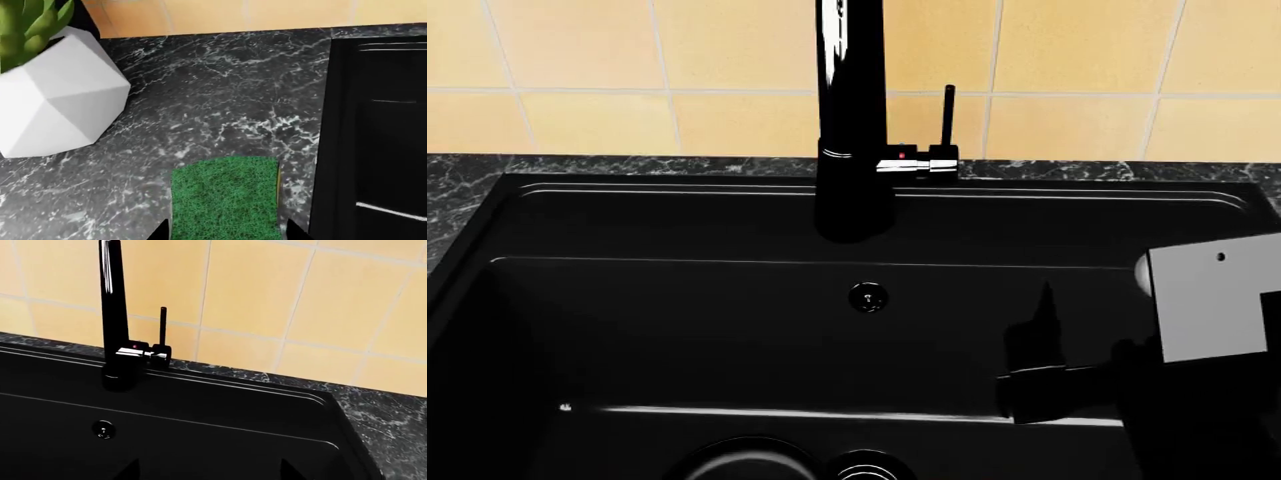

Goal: Pick the pan and sponge and place them into the sink. Then turn on the water.

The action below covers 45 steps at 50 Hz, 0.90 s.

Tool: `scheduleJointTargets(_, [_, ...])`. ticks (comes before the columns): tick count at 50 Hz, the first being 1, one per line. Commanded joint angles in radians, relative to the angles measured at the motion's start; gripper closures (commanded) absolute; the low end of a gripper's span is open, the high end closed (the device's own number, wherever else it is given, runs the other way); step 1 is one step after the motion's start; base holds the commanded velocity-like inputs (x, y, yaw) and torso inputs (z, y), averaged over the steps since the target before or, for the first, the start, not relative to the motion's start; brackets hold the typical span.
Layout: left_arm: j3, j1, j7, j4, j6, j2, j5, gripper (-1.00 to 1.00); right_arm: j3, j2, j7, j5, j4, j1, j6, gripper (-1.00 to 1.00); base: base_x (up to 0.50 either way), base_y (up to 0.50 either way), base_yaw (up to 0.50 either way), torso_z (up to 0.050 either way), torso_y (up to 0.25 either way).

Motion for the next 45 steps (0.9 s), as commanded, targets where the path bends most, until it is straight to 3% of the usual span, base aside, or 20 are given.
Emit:
scheduleJointTargets(1, [0.061,-0.098,0.051,0.084,-0.059,0.02,-0.078,1.0,0.018,-0.004,-0.011,-0.002,0.002,-0.007,-0.004,-1.0,0.0,0.0,0.0,0.0,0.0])
scheduleJointTargets(17, [0.26,-0.292,0.049,0.059,-0.1,0.17,-0.12,1.0,0.041,0.002,-0.016,0.019,-0.023,-0.018,-0.016,-1.0,0.0,0.0,0.0,0.0,0.0])
scheduleJointTargets(28, [0.339,-0.36,0.085,0.021,-0.089,0.213,-0.144,1.0,0.038,0.002,-0.01,0.032,-0.029,-0.003,-0.003,-1.0,0.0,0.0,0.0,0.0,0.0])
scheduleJointTargets(36, [0.458,-0.424,0.109,-0.08,-0.031,0.304,-0.12,1.0,0.044,0.001,-0.002,0.048,-0.038,0.011,0.015,-1.0,0.0,0.0,0.0,0.0,0.0])
scheduleJointTargets(45, [0.567,-0.463,0.16,-0.162,0.013,0.345,-0.106,1.0,0.045,0.002,0.002,0.052,-0.041,0.008,0.013,-1.0,0.0,0.0,0.0,0.0,0.0])
